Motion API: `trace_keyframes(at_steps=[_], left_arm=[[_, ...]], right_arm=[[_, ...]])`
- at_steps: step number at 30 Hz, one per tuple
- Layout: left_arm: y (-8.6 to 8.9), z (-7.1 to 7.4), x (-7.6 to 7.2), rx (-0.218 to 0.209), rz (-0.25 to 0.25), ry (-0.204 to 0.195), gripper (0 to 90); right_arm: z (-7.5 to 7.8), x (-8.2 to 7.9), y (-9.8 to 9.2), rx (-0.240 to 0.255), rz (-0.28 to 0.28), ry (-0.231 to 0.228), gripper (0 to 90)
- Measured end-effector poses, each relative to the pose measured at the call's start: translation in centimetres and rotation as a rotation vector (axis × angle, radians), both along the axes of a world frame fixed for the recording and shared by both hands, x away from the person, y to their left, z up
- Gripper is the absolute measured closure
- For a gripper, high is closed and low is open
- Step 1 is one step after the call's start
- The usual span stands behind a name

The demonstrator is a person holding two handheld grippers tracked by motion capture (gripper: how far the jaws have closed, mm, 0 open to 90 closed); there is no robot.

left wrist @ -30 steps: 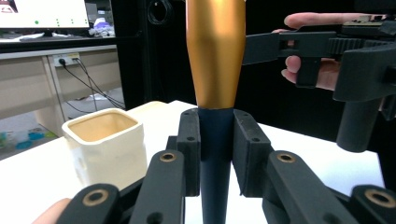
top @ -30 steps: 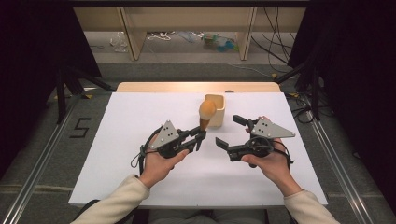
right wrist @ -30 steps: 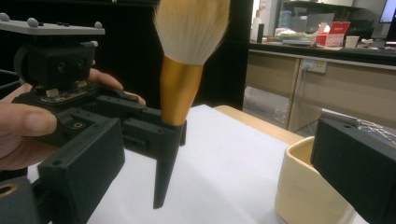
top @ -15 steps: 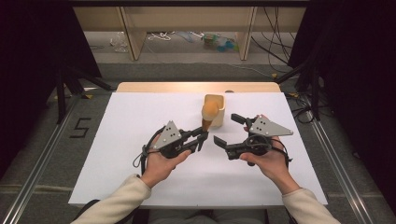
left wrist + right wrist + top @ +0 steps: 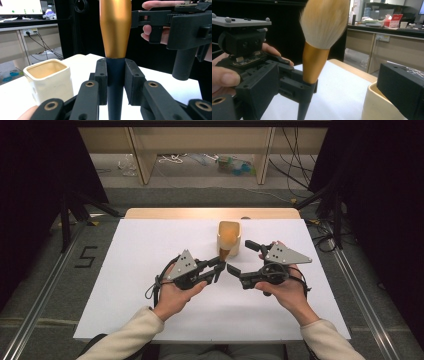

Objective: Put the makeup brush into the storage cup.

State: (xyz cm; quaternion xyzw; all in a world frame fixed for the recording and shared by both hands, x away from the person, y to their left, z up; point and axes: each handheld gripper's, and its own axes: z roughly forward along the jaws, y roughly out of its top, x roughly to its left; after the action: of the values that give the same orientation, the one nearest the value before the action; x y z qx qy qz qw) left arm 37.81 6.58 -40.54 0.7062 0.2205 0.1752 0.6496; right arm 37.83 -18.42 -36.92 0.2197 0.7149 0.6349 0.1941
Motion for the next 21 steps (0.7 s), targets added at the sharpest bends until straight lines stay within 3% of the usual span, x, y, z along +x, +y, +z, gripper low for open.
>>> trace_keyframes(at_steps=[2,3,5,8,10,21], left_arm=[[-0.07,-0.01,-0.01,-0.001,-0.002,0.001,74.4],[-0.1,-0.01,-0.02,-0.002,-0.003,0.003,74.4],[-0.17,0.0,-0.08,-0.003,-0.004,0.003,74.4],[-0.25,0.0,-0.1,-0.004,-0.013,0.004,74.4],[-0.27,-0.02,-0.08,-0.003,-0.013,0.002,74.4],[-0.45,-0.11,-0.04,-0.003,-0.021,0.01,74.3]], right_arm=[[-0.03,0.14,0.05,0.008,-0.018,-0.021,7.2],[-0.05,0.1,0.09,0.008,-0.02,-0.003,8.1],[-0.09,0.26,0.16,0.014,-0.029,-0.029,9.4],[-0.05,0.18,0.25,0.008,-0.019,-0.013,12.9],[-0.04,0.24,0.34,0.013,-0.034,-0.038,15.2],[-0.06,0.59,0.75,0.013,-0.028,-0.034,21.3]])
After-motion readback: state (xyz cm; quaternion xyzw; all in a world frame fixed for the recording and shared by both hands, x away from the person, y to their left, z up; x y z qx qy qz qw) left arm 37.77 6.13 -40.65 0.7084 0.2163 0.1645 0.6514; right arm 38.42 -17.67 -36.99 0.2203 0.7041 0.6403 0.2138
